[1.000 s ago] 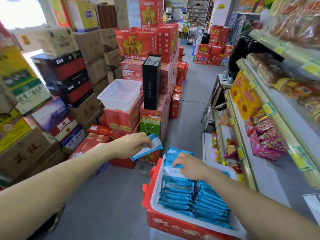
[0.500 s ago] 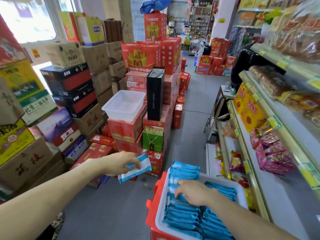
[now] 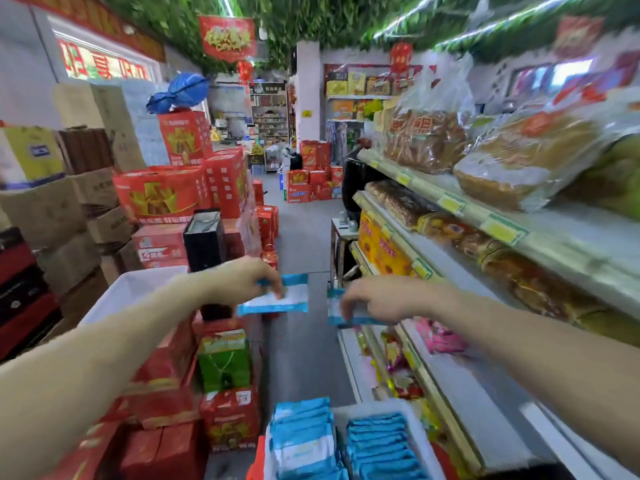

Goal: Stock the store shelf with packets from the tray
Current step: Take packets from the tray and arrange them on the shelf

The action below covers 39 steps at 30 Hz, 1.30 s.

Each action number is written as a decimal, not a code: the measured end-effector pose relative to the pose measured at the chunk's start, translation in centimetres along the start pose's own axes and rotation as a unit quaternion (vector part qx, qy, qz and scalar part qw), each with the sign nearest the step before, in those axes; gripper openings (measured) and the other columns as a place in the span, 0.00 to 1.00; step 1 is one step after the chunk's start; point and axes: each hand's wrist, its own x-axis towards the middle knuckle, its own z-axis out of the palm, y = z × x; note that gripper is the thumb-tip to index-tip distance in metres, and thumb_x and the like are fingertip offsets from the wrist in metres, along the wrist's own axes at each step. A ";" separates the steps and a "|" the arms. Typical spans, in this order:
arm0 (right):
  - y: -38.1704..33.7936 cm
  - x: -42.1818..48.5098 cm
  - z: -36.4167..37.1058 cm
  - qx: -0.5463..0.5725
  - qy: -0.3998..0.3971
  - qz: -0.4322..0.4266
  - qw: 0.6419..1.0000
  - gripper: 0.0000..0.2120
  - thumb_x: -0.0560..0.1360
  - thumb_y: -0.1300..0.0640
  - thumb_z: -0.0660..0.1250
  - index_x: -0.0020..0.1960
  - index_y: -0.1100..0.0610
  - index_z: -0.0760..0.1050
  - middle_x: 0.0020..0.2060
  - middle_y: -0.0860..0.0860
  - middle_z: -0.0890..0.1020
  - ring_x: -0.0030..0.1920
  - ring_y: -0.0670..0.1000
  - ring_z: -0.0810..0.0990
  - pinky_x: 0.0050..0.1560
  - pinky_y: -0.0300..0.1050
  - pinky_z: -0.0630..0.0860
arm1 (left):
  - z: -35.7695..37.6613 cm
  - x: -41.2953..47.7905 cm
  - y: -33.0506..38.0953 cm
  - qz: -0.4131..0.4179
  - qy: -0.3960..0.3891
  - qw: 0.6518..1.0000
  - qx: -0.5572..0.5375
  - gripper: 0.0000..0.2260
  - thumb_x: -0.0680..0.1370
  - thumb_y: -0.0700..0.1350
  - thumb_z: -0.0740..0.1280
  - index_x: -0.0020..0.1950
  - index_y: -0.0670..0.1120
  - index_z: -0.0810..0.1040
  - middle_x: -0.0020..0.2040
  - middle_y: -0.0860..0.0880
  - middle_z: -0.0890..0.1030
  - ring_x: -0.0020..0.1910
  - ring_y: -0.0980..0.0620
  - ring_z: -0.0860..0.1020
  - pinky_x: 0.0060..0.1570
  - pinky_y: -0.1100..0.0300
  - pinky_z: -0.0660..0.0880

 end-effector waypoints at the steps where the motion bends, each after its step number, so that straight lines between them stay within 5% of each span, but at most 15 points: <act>1: 0.9 -1.3 -2.3 0.003 0.010 0.015 1.000 0.24 0.74 0.68 0.57 0.59 0.48 0.82 0.59 0.46 0.79 0.55 0.49 0.76 0.43 0.31 0.67 | -1.8 2.1 1.3 0.017 0.010 1.000 0.002 0.18 0.79 0.36 0.67 0.54 0.58 0.87 0.47 0.63 0.82 0.47 0.60 0.77 0.45 0.79 0.66; 5: 4.8 -7.7 -9.6 0.009 0.054 0.096 0.994 0.28 0.76 0.72 0.54 0.57 0.48 0.84 0.58 0.41 0.76 0.57 0.41 0.71 0.53 0.30 0.65 | -7.8 9.5 8.3 0.099 0.030 0.994 -0.030 0.19 0.80 0.34 0.66 0.52 0.58 0.87 0.57 0.54 0.85 0.57 0.51 0.81 0.61 0.56 0.76; 7: 6.4 -11.8 -12.0 0.001 0.077 0.144 0.987 0.27 0.76 0.72 0.55 0.55 0.46 0.84 0.56 0.38 0.76 0.53 0.39 0.71 0.48 0.29 0.65 | -9.9 12.3 12.5 0.149 0.044 0.987 -0.043 0.19 0.79 0.32 0.66 0.51 0.57 0.88 0.56 0.57 0.85 0.56 0.55 0.81 0.60 0.54 0.76; 10: 8.3 -18.8 -14.4 -0.008 0.092 0.218 0.971 0.29 0.69 0.72 0.57 0.51 0.44 0.85 0.53 0.46 0.80 0.42 0.40 0.77 0.35 0.29 0.68 | -12.1 15.8 19.0 0.224 0.041 0.973 -0.039 0.21 0.79 0.31 0.66 0.50 0.57 0.87 0.57 0.55 0.83 0.54 0.52 0.80 0.57 0.51 0.77; 14: 9.8 -28.2 -15.3 -0.019 0.089 0.315 0.945 0.30 0.67 0.72 0.59 0.52 0.42 0.85 0.52 0.46 0.81 0.44 0.38 0.77 0.38 0.31 0.72 | -13.0 19.3 27.6 0.312 0.032 0.949 -0.037 0.22 0.79 0.32 0.64 0.50 0.59 0.86 0.58 0.49 0.82 0.53 0.43 0.80 0.56 0.42 0.78; 16: 10.0 -32.9 -15.0 -0.023 0.090 0.358 0.929 0.29 0.68 0.71 0.61 0.53 0.41 0.85 0.54 0.45 0.82 0.48 0.41 0.78 0.49 0.37 0.75 | -12.6 20.6 32.3 0.355 0.026 0.933 -0.044 0.20 0.80 0.34 0.66 0.51 0.59 0.86 0.54 0.49 0.83 0.48 0.45 0.79 0.50 0.49 0.77; 19: 9.8 -39.6 -14.1 -0.019 0.083 0.412 0.907 0.29 0.69 0.72 0.63 0.53 0.41 0.85 0.59 0.49 0.83 0.57 0.54 0.80 0.62 0.54 0.76 | -11.4 21.3 39.3 0.413 0.015 0.908 -0.065 0.17 0.80 0.35 0.69 0.50 0.59 0.87 0.41 0.63 0.80 0.40 0.55 0.75 0.39 0.63 0.70; 21: 9.7 -44.1 -13.6 -0.010 0.074 0.453 0.889 0.28 0.69 0.73 0.64 0.54 0.44 0.85 0.61 0.51 0.82 0.58 0.57 0.79 0.63 0.55 0.75 | -10.5 21.1 43.8 0.454 0.002 0.888 -0.075 0.17 0.79 0.35 0.70 0.51 0.58 0.87 0.43 0.66 0.81 0.43 0.60 0.77 0.42 0.70 0.71; 25: 8.8 -53.0 -13.0 0.007 0.062 0.530 0.846 0.29 0.71 0.73 0.64 0.51 0.39 0.84 0.66 0.43 0.77 0.65 0.51 0.75 0.69 0.58 0.70 | -8.0 18.9 51.6 0.537 -0.026 0.840 -0.073 0.17 0.81 0.36 0.68 0.53 0.59 0.86 0.56 0.58 0.83 0.54 0.58 0.79 0.58 0.59 0.75; 27: 8.3 -56.8 -12.5 0.022 0.074 0.559 0.826 0.30 0.71 0.74 0.63 0.50 0.39 0.84 0.66 0.41 0.77 0.67 0.50 0.75 0.72 0.59 0.69 | -6.9 17.3 54.9 0.572 -0.052 0.816 -0.070 0.17 0.81 0.35 0.67 0.54 0.58 0.86 0.59 0.60 0.82 0.57 0.61 0.78 0.59 0.61 0.74; 34: 7.7 -64.9 -10.0 0.050 0.114 0.638 0.760 0.31 0.70 0.75 0.62 0.49 0.40 0.85 0.66 0.42 0.76 0.65 0.50 0.74 0.63 0.47 0.68 | -3.9 13.2 62.7 0.671 -0.124 0.727 -0.085 0.15 0.79 0.31 0.68 0.55 0.48 0.87 0.57 0.60 0.85 0.58 0.65 0.79 0.58 0.73 0.70; 39: 7.6 -66.6 -8.8 0.060 0.121 0.656 0.743 0.31 0.71 0.75 0.62 0.49 0.40 0.86 0.66 0.43 0.75 0.64 0.51 0.74 0.63 0.49 0.68 | -2.2 12.2 65.0 0.675 -0.172 0.711 -0.091 0.14 0.78 0.30 0.68 0.55 0.47 0.87 0.55 0.62 0.85 0.57 0.64 0.80 0.57 0.74 0.70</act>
